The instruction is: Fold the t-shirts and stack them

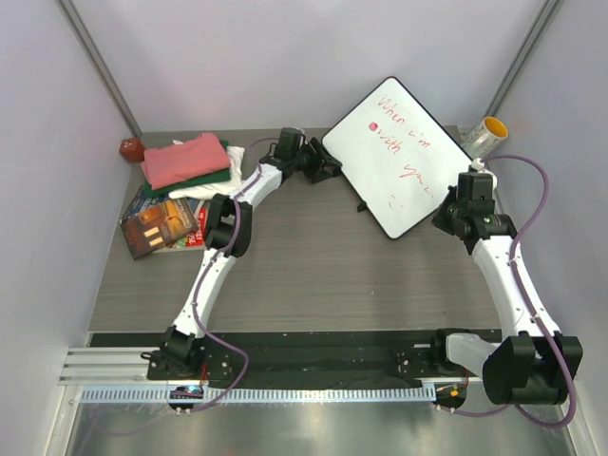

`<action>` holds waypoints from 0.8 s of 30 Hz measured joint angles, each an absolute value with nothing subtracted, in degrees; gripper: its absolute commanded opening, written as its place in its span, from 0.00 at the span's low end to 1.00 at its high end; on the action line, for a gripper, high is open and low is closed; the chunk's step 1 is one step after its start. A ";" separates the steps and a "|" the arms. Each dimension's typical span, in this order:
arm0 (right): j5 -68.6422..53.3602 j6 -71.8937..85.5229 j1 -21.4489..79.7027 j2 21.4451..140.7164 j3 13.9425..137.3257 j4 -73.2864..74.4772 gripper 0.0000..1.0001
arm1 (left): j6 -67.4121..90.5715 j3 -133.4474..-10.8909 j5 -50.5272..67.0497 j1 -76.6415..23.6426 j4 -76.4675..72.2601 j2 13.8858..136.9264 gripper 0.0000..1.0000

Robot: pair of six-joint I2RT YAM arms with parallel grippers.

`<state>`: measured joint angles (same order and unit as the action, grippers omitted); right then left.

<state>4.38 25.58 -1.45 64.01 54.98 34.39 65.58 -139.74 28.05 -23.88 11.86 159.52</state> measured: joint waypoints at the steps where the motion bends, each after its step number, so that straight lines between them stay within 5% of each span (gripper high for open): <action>1: 4.40 25.61 -1.45 64.03 54.98 34.37 0.02 | 65.63 -139.74 27.92 -23.88 11.90 159.57 0.51; 24: 4.86 25.67 -1.74 64.03 54.98 34.39 0.02 | 63.88 -140.07 27.66 -24.49 12.23 159.81 0.26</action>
